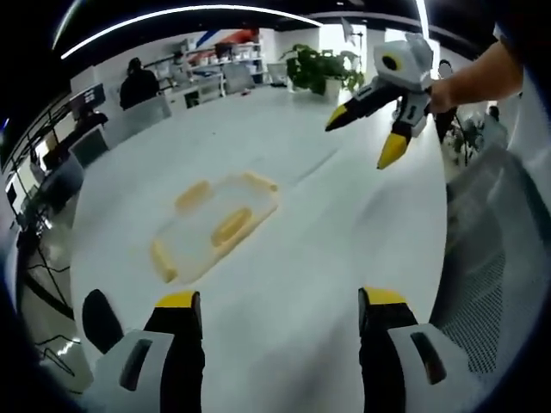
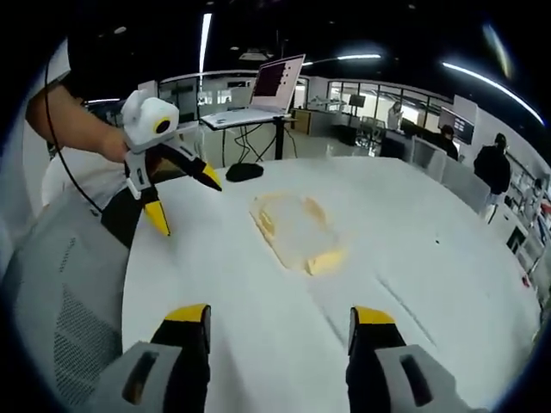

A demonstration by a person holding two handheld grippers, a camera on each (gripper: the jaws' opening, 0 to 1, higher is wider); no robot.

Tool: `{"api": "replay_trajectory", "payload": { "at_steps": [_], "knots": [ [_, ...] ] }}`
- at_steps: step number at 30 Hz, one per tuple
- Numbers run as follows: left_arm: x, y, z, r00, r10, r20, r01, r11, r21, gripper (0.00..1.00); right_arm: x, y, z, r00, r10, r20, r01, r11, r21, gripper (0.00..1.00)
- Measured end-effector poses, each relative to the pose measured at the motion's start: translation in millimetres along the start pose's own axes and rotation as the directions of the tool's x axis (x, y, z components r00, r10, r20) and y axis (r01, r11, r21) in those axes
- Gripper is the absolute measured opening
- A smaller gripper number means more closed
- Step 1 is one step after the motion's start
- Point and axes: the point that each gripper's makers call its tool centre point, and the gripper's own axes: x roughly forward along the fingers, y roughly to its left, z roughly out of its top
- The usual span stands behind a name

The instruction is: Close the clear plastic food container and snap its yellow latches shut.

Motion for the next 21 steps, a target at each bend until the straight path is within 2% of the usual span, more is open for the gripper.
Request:
{"api": "replay_trajectory", "payload": {
  "at_steps": [5, 8, 21],
  "knots": [
    [-0.5, 8.7, -1.2, 1.000, 0.007, -0.008, -0.007, 1.000, 0.009, 0.73, 3.0, -6.5, 3.5, 1.000, 0.000, -0.002, -0.001, 1.000, -0.011, 0.63],
    [-0.8, 13.8, -4.5, 0.999, 0.010, -0.031, -0.008, 0.999, 0.043, 0.72, 5.1, -9.7, 7.0, 1.000, 0.001, -0.003, -0.001, 1.000, -0.021, 0.63],
    [-0.6, 39.3, 3.7, 0.999, 0.015, -0.038, -0.012, 0.997, 0.073, 0.72, 17.1, -18.7, 14.3, 1.000, 0.020, -0.020, -0.021, 0.998, -0.060, 0.62]
  ]
}}
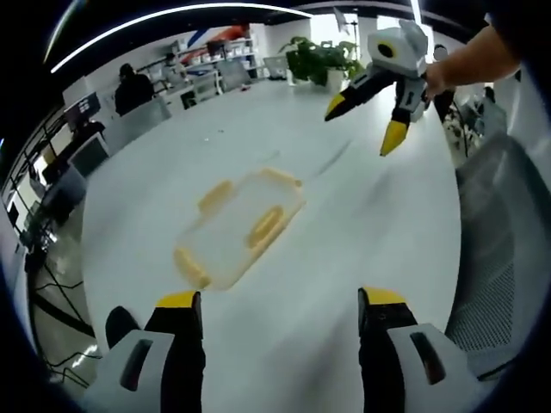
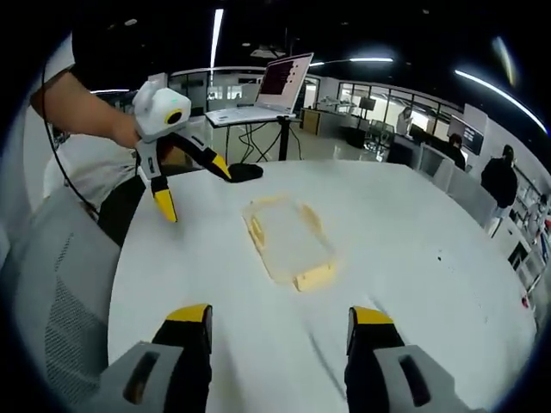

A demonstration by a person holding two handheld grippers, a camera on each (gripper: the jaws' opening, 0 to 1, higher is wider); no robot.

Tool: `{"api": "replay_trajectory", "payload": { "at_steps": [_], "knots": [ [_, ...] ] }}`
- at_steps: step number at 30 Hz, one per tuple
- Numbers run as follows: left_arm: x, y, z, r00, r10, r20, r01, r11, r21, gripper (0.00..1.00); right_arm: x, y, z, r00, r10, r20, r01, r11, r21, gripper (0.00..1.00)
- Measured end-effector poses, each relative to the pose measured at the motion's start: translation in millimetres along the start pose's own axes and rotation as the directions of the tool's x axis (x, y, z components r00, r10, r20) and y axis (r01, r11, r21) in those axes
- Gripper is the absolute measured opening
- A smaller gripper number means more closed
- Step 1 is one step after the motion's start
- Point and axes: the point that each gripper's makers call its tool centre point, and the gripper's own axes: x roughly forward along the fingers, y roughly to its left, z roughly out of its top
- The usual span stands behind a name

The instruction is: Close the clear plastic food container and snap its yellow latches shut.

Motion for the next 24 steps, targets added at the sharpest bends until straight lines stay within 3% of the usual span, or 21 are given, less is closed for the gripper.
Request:
{"api": "replay_trajectory", "payload": {
  "at_steps": [24],
  "knots": [
    [9.3, 29.7, -6.5, 0.998, -0.012, -0.059, 0.016, 0.997, 0.071, 0.69, 19.0, -16.4, 8.2, 0.998, 0.057, -0.027, -0.058, 0.997, -0.052, 0.61]
  ]
}}
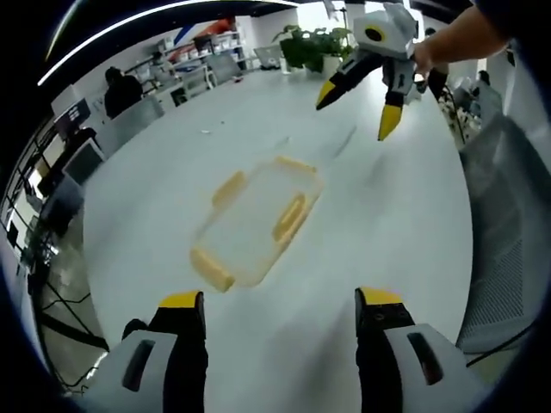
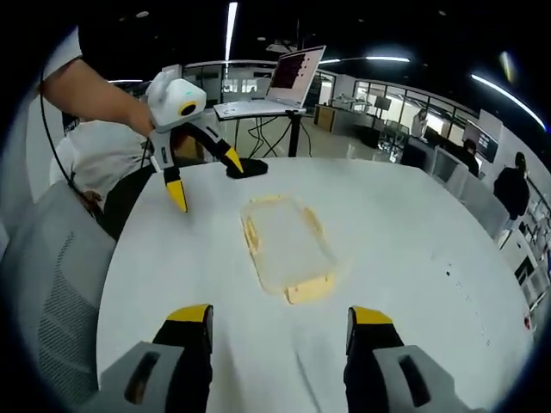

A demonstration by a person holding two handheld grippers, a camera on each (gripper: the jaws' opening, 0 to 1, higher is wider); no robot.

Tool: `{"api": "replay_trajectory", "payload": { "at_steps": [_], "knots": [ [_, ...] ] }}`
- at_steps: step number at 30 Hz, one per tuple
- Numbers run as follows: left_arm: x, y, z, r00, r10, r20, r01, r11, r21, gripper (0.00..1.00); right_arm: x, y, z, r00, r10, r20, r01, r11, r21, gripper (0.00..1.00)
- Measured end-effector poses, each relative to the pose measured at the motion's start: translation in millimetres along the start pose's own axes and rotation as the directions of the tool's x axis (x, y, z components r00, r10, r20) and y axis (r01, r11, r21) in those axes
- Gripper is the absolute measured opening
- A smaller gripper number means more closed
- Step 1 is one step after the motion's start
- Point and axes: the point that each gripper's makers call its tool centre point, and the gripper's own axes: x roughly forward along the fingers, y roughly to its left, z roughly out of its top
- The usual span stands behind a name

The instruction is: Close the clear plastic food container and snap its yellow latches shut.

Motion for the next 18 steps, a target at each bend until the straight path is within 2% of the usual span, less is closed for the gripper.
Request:
{"api": "replay_trajectory", "payload": {
  "at_steps": [11, 15, 18],
  "knots": [
    [3.8, 15.8, 0.0, 1.000, 0.001, -0.020, 0.000, 0.999, 0.054, 0.68, 6.2, -4.4, 0.8, 1.000, 0.026, -0.016, -0.027, 0.999, -0.033, 0.60],
    [4.7, 16.1, 7.3, 1.000, -0.031, 0.001, 0.031, 0.998, 0.060, 0.68, 9.7, -5.0, -0.2, 0.999, 0.044, -0.028, -0.045, 0.998, -0.044, 0.60],
    [6.6, 16.9, 5.0, 0.999, -0.033, -0.035, 0.037, 0.992, 0.117, 0.67, 12.1, -5.3, 0.6, 0.998, 0.056, -0.031, -0.057, 0.997, -0.052, 0.61]
  ]
}}
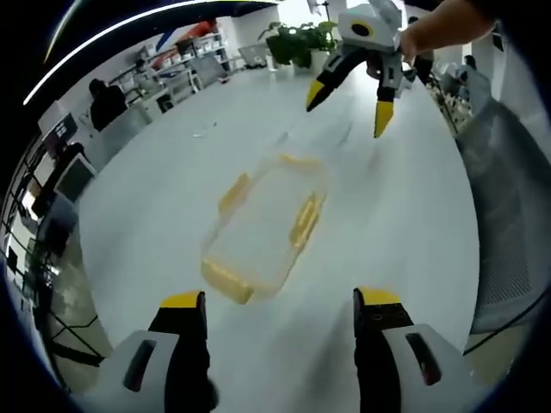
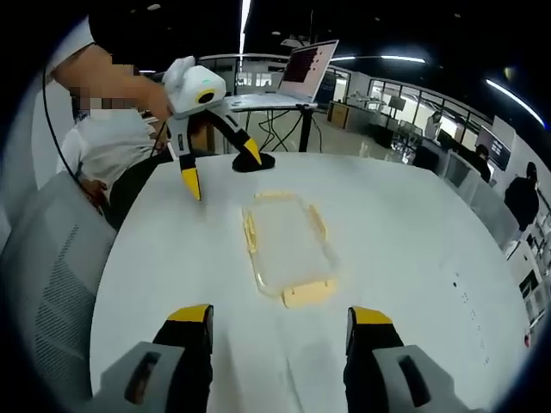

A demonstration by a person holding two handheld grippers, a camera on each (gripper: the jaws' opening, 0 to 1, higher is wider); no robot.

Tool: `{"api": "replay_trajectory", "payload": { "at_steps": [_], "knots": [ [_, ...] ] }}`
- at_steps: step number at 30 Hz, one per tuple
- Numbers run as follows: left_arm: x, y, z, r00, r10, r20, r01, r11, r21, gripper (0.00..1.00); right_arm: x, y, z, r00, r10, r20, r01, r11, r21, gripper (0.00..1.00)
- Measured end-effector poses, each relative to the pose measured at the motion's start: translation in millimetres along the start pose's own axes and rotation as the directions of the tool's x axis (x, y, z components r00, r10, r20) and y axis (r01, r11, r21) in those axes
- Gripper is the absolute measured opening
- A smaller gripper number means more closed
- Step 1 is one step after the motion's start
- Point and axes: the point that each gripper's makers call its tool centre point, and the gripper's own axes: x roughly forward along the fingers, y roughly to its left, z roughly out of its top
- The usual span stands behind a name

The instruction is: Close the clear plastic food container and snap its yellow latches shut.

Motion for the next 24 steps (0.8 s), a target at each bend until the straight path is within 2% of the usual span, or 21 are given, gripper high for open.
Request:
{"api": "replay_trajectory", "payload": {
  "at_steps": [18, 21, 24],
  "knots": [
    [12.7, 10.6, -6.5, 0.998, -0.035, -0.059, 0.040, 0.996, 0.074, 0.66, 10.9, -11.1, 1.6, 0.999, 0.042, -0.026, -0.043, 0.999, -0.028, 0.60],
    [14.3, 15.0, -5.5, 0.997, -0.039, -0.063, 0.045, 0.994, 0.095, 0.62, 12.5, -14.0, 1.6, 0.998, 0.046, -0.033, -0.047, 0.998, -0.039, 0.60],
    [16.9, 18.3, -5.7, 0.997, -0.038, -0.071, 0.046, 0.993, 0.110, 0.65, 14.3, -17.9, 2.8, 0.998, 0.049, -0.035, -0.050, 0.998, -0.042, 0.60]
  ]
}}
